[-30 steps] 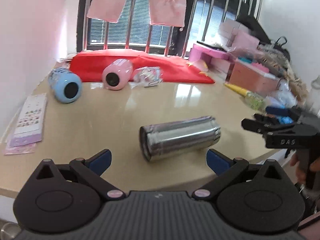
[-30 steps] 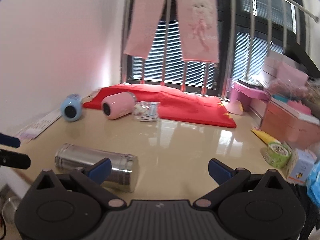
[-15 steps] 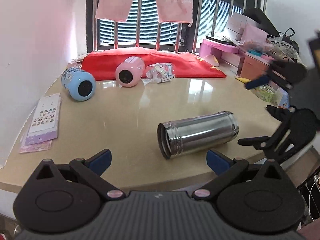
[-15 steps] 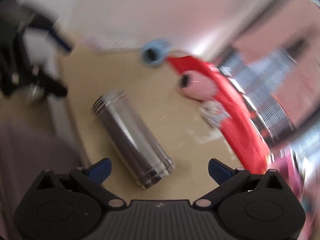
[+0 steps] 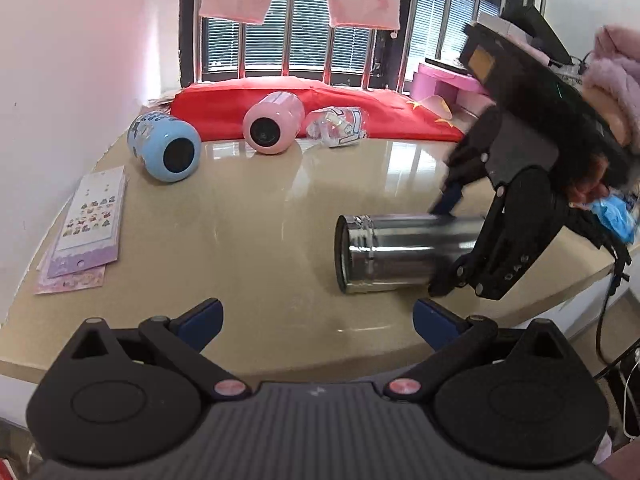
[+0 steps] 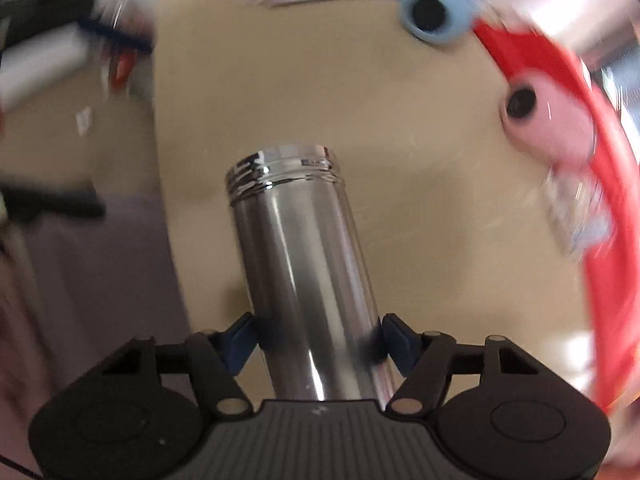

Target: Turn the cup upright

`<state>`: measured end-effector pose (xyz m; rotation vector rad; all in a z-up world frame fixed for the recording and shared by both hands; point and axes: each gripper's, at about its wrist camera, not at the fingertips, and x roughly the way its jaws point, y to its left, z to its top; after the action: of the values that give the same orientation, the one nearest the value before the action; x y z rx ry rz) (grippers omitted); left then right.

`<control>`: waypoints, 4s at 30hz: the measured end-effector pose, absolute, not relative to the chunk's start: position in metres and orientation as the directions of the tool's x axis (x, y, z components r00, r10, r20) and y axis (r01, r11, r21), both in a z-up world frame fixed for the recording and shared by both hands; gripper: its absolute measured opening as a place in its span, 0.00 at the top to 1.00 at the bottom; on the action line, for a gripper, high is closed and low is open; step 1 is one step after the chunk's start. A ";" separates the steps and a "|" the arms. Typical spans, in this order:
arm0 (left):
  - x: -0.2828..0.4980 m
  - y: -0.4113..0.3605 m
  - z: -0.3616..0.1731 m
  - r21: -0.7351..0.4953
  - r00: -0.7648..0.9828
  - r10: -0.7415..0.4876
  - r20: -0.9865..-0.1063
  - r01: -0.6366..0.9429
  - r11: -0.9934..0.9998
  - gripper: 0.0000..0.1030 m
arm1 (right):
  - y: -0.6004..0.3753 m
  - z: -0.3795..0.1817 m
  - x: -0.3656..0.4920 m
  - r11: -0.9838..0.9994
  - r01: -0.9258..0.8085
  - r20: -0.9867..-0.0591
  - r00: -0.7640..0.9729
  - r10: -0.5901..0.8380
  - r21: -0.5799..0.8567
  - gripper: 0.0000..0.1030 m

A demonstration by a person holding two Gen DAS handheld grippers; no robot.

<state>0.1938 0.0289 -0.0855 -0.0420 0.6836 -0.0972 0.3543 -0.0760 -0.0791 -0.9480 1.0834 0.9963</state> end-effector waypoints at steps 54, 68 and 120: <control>0.191 0.048 -0.080 -0.058 0.784 -0.053 -0.618 0.022 0.998 0.00 | -0.175 -0.013 0.310 0.895 -0.443 -0.398 0.830 0.392 -0.042 0.40; 0.197 0.038 -0.086 -0.056 0.775 -0.052 -0.630 0.022 0.998 0.00 | -0.217 -0.054 0.349 0.933 -0.359 -0.503 0.805 0.314 0.008 0.40; -0.022 -0.013 0.001 -0.054 0.988 -0.086 -0.131 0.080 0.995 0.00 | -0.237 0.011 0.020 0.932 -0.359 -0.079 0.929 0.361 0.037 0.00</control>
<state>-0.0215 -0.0133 0.0006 -0.0490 0.1339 -0.0836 0.0205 -0.2374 0.0113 0.0221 0.0850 0.3692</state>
